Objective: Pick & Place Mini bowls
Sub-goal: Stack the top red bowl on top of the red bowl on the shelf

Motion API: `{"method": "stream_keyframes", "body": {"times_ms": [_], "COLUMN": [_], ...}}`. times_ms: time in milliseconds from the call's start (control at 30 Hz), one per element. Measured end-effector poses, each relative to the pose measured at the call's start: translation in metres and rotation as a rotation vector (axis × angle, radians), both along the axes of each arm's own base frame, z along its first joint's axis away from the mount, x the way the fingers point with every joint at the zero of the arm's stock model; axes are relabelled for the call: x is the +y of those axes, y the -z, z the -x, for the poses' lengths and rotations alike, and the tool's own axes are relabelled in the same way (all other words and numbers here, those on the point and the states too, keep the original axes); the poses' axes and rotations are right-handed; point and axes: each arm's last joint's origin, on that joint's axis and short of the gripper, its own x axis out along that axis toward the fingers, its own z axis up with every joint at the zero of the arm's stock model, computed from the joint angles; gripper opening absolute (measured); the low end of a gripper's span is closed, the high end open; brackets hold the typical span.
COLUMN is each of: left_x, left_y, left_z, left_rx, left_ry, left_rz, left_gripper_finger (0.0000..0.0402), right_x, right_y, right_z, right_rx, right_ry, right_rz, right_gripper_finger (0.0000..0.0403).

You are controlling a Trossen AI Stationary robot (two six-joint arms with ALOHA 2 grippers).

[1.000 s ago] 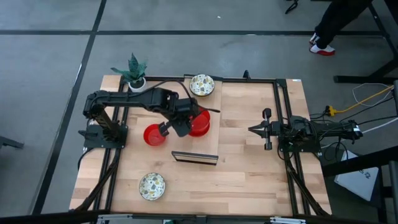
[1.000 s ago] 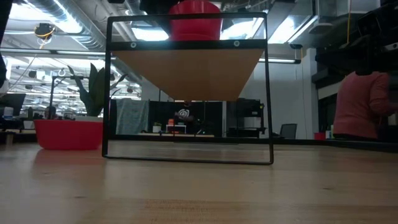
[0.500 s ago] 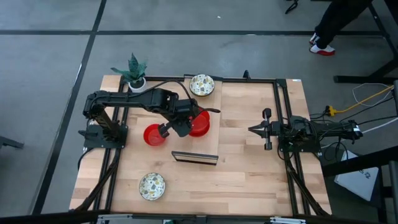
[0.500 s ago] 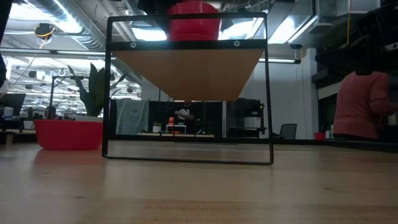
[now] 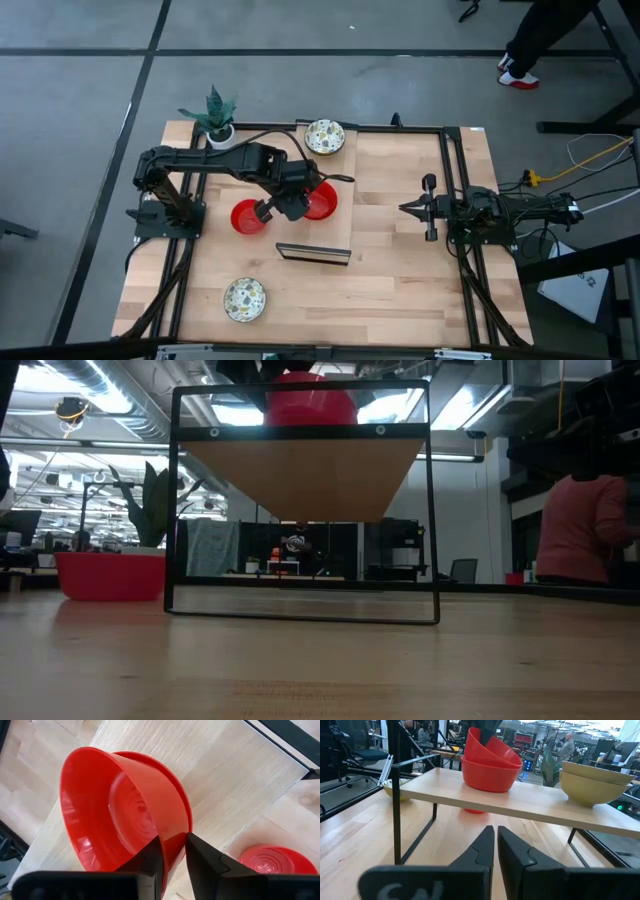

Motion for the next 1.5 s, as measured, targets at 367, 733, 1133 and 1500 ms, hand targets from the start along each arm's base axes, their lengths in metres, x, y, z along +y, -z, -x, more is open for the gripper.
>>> {"method": "stream_keyframes", "body": {"times_ms": [367,733,1133,1500], "left_x": [0.0015,0.0015,0.0026,0.0035], "left_y": [-0.0001,-0.0002,-0.0005,-0.0023], "left_z": [-0.0001,-0.0003,-0.0006,0.0010], "left_rx": [-0.002,-0.004,-0.008,-0.014], "left_ry": [-0.017,-0.009,-0.030,-0.058], "left_rz": [-0.039,-0.042,-0.075,-0.099], "left_gripper_finger": [0.0072,0.0073,0.0115,0.0160], "right_x": [0.0000,0.0000,0.0000,0.0000], "right_y": [-0.0001,-0.0001,0.0000,0.0000], "right_z": [0.0000,0.0000,0.0000,0.0000], "right_rx": [0.000,0.000,0.000,0.000], "right_ry": [0.000,0.000,0.000,0.000], "right_rz": [0.000,0.000,0.000,0.000], "right_gripper_finger": [0.0026,0.0026,0.0026,0.0026]}}
